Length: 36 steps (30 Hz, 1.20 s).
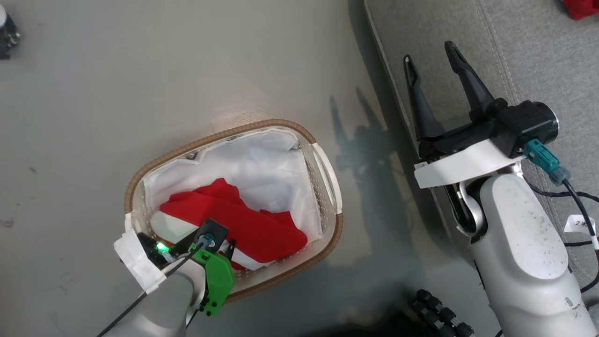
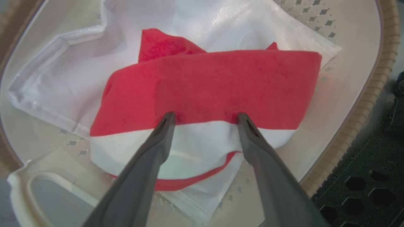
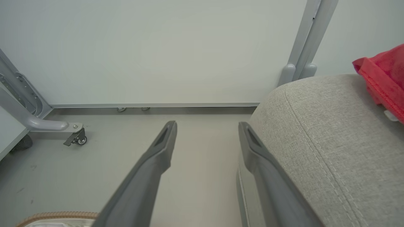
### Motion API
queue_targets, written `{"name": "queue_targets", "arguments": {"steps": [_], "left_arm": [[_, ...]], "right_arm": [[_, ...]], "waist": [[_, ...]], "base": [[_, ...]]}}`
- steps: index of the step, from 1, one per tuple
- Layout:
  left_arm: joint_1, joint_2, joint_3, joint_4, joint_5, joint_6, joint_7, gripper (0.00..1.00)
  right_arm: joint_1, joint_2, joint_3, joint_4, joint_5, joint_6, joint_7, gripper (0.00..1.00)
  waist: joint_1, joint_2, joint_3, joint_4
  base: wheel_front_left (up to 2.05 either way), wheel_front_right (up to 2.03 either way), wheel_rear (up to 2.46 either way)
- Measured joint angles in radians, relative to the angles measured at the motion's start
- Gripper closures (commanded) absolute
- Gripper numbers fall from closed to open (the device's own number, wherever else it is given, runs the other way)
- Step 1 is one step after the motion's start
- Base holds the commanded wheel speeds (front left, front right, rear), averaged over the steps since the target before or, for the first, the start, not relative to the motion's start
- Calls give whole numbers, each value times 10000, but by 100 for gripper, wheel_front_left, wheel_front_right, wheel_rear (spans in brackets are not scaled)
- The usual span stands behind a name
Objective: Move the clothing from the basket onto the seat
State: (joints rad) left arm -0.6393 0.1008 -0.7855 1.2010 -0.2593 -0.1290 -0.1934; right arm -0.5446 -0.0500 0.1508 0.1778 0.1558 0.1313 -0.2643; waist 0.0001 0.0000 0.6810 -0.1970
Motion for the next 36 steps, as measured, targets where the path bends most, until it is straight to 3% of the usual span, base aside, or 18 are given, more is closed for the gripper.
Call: {"name": "queue_targets", "arguments": {"steps": [13,14,17,27,36], "left_arm": [[-692,414,-314,587,-130,19,341,0],[-713,412,-316,614,-153,29,408,6],[-791,412,-336,663,-219,31,587,100],[-835,178,-514,675,-359,31,117,100],[-808,-77,-612,13,-397,29,-577,100]], "right_arm": [[-459,8,339,-182,451,0,0,0],[-461,4,337,-182,466,0,0,0],[-485,6,345,-174,481,0,0,0],[-452,10,247,79,401,0,0,0],[16,12,59,443,-82,0,0,0]], "waist": [[0,0,1532,-917],[0,0,1599,-986],[0,0,1736,-1147],[0,0,1422,-1166],[0,0,400,-900]], "base": [[0,0,0],[0,0,0],[0,0,0],[0,0,0],[0,0,0]]}}
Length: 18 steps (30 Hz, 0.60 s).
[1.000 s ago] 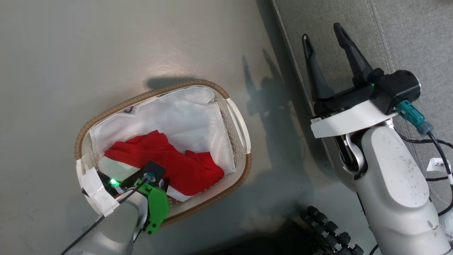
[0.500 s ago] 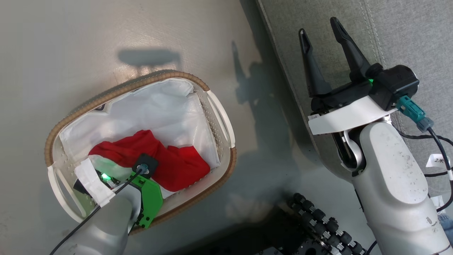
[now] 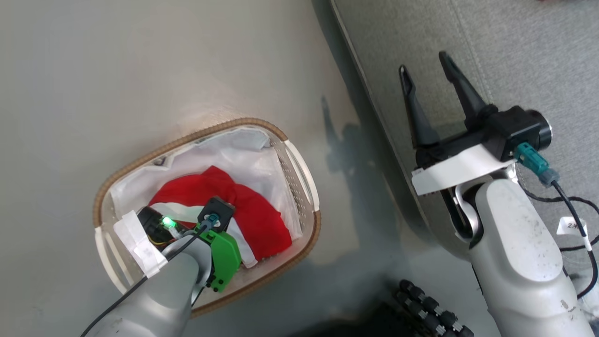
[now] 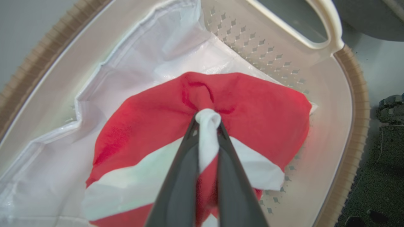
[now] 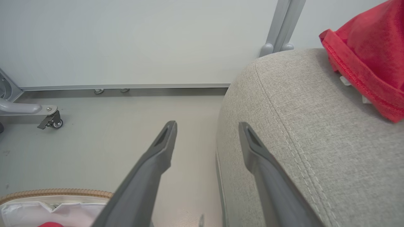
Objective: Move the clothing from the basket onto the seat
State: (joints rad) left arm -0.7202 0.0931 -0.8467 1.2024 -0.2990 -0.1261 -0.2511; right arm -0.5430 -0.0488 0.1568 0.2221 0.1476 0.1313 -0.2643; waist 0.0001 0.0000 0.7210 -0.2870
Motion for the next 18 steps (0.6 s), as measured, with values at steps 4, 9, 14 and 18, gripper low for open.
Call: {"name": "queue_targets", "arguments": {"steps": [4,9,14,18], "left_arm": [[133,-27,-6,-522,-33,0,-69,100],[418,61,194,-1964,-71,27,-115,100],[885,422,414,-3354,-13,46,-128,100],[1054,683,491,-4201,111,46,-128,100]], "right_arm": [[383,2,-117,221,-226,0,0,0],[1053,4,-244,520,-602,0,0,0],[1775,6,-351,780,-840,0,0,0],[2234,6,-336,934,-972,0,0,0]], "waist": [[0,0,-620,166],[0,0,-1599,428],[-1,0,-2705,702],[-1,0,-3567,883]], "base": [[0,0,0],[0,0,0],[0,0,0],[0,0,0]]}}
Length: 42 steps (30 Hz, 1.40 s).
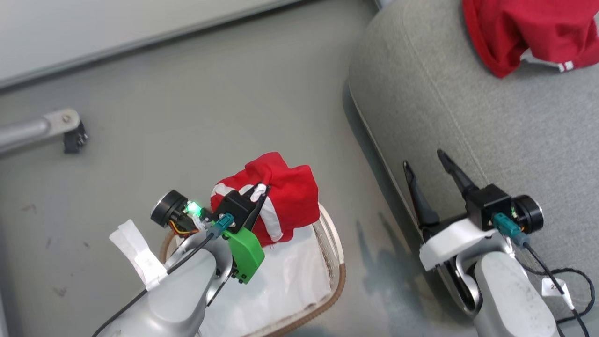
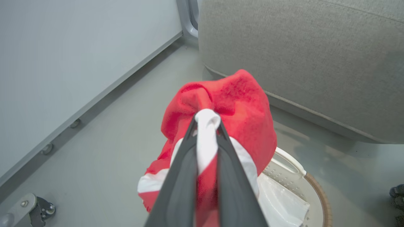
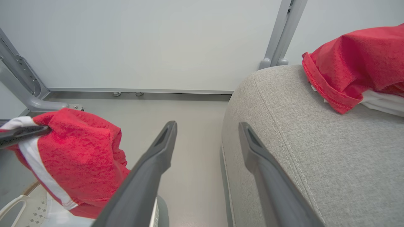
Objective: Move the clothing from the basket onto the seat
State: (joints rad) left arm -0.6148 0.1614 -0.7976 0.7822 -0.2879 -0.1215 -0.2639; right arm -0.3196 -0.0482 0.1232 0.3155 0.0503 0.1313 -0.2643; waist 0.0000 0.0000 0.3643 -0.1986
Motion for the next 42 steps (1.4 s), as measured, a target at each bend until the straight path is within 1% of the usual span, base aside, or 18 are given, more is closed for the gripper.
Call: {"name": "queue_targets", "arguments": {"steps": [7,12,19,25,30,38,42], "left_arm": [[-174,472,-117,-1124,295,-17,0,100],[-919,788,-249,-1772,343,-56,82,100],[-2052,1174,-391,-2721,153,-71,460,100],[-2619,1415,-589,-3185,-86,-75,696,100],[-2841,1432,-840,-3452,-249,-75,784,100],[-3148,1407,-1220,-3820,-451,-75,863,100],[-3298,1352,-1388,-3988,-535,-75,869,100]], "right_arm": [[825,-2,42,268,-153,0,0,0],[1203,-2,190,410,-215,0,0,0],[1054,-2,562,445,-224,0,0,0],[455,-4,1168,581,-299,0,0,0],[-105,-6,1918,1035,-234,0,0,0],[-955,-2,3561,2242,677,0,0,0],[-1423,-2,3931,2759,1227,0,0,0]], "waist": [[0,0,-1558,252],[0,0,-2579,379],[0,0,-3520,504],[0,0,-3716,621],[-1,0,-3711,740],[0,0,-3762,1074],[0,0,-3790,1231]], "base": [[0,0,0],[0,0,0],[0,0,0],[0,0,0],[0,0,0],[0,0,0],[0,0,0]]}}
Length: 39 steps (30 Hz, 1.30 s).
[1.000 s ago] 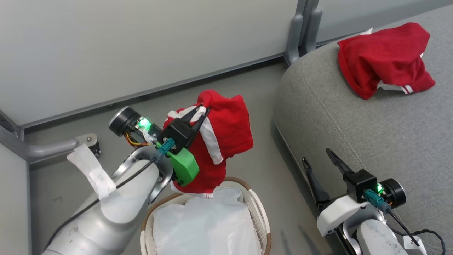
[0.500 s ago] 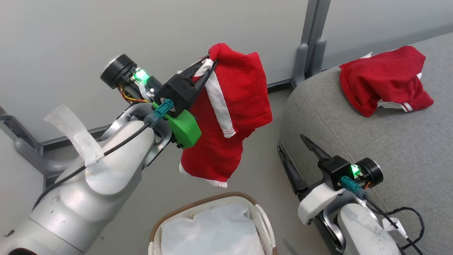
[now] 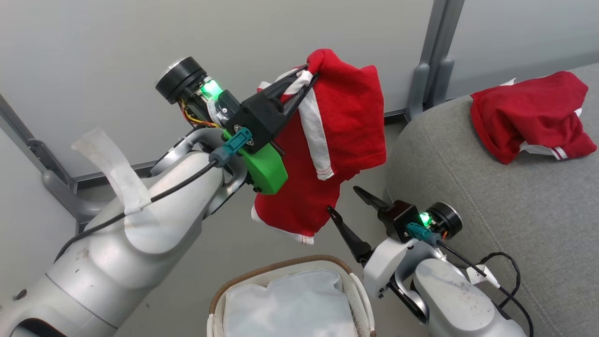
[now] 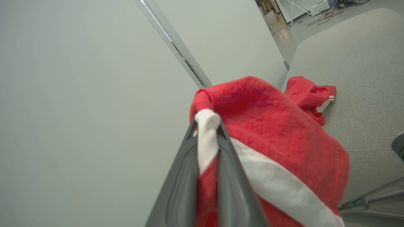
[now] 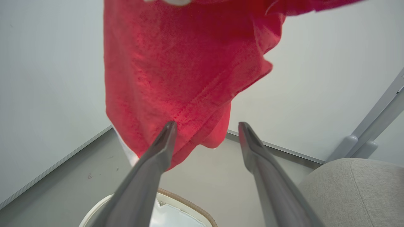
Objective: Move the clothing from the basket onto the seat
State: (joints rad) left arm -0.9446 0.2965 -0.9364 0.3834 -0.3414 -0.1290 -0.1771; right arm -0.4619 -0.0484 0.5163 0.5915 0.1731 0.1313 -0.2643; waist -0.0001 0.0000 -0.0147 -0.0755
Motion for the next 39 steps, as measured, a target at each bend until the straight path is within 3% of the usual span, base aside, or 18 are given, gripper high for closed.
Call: {"name": "queue_targets", "arguments": {"steps": [10,19,20,21,23,24,36,37,38,39], "left_arm": [[-156,-267,-380,-437,-219,0,2,100],[-199,-303,-412,-545,-456,4,6,100],[-199,-305,-407,-541,-485,13,0,100],[-199,-309,-393,-535,-573,21,0,100],[-197,-314,-345,-516,-696,59,0,100],[-190,-318,-313,-495,-777,71,0,100],[633,-259,138,332,-1559,355,-370,100],[765,-253,190,426,-1607,403,-430,93],[907,-245,245,493,-1672,443,-499,63],[1030,-251,307,554,-1741,499,-556,22]], "right_arm": [[-833,-313,1827,669,2121,0,0,0],[-1623,-765,3196,-86,3388,0,0,0],[-1671,-777,3227,-109,3382,0,0,14],[-1704,-775,3248,-144,3348,0,0,55],[-1750,-761,3200,-213,3219,0,0,90],[-1775,-734,3156,-268,3095,0,0,100],[-1575,-685,2117,-819,1975,0,0,100],[-1550,-688,1969,-886,1877,0,0,100],[-1496,-688,1827,-955,1772,0,0,100],[-1437,-692,1685,-995,1680,0,0,100]], "waist": [[0,0,-87,332],[0,0,-56,399],[0,0,-46,394],[0,0,-34,390],[0,0,-10,382],[0,0,1,376],[0,0,133,203],[0,0,147,180],[0,0,159,157],[0,0,168,139]], "base": [[0,0,0],[0,0,0],[0,0,0],[0,0,0],[0,0,0],[0,0,0],[0,0,0],[0,0,0],[0,0,0],[0,0,0]]}}
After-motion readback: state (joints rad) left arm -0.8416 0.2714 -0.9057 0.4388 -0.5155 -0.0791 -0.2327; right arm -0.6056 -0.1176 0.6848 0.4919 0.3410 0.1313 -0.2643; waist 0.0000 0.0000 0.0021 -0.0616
